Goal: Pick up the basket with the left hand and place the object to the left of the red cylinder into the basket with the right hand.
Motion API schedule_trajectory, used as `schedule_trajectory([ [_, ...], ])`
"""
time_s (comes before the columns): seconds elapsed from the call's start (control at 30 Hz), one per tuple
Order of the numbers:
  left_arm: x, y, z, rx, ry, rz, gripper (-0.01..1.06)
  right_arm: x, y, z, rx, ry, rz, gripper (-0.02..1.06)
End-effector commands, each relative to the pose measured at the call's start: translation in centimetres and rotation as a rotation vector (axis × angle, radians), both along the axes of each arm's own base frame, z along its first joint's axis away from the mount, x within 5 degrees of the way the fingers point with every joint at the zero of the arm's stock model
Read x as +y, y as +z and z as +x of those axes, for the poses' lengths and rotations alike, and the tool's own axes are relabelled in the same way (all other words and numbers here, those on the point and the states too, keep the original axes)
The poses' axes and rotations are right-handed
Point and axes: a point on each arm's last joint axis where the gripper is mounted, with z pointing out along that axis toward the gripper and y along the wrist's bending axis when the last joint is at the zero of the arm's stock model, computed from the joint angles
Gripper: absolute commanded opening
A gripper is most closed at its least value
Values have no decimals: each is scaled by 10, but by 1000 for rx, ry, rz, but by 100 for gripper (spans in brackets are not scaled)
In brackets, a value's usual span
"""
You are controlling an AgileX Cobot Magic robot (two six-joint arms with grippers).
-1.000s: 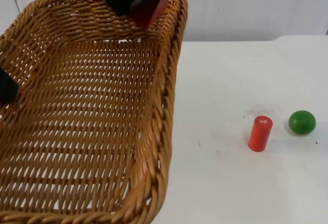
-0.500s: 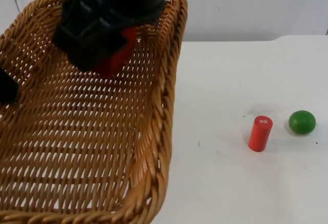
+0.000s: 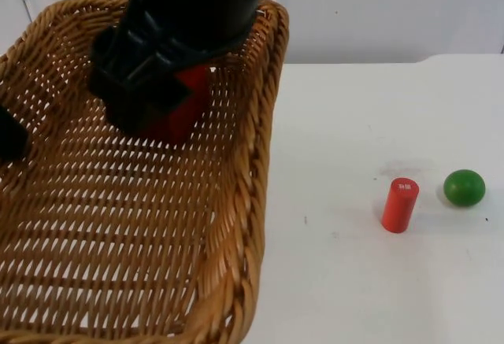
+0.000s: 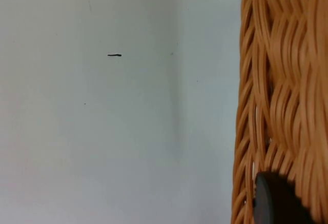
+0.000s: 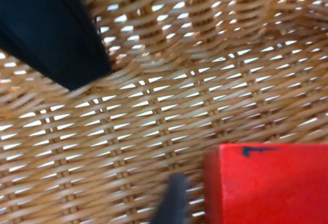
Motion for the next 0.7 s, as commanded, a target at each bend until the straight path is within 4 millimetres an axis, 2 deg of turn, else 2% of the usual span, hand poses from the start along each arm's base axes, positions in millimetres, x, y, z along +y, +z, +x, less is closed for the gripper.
schedule_trajectory([
  [0.0,-2,4,-1,-10,13,-36,0,-2,15,-3,-30,1,40,82],
  [0.03,-2,4,0,-12,15,-35,0,-5,23,-4,-53,3,50,88],
  [0.1,-2,4,0,-12,15,-35,0,-8,30,-5,-70,0,62,90],
  [0.33,-2,4,0,-17,19,-33,0,-27,62,-10,-88,-47,128,91],
  [0.67,-1,4,1,-25,24,-26,0,-47,81,-17,-94,-64,102,91],
])
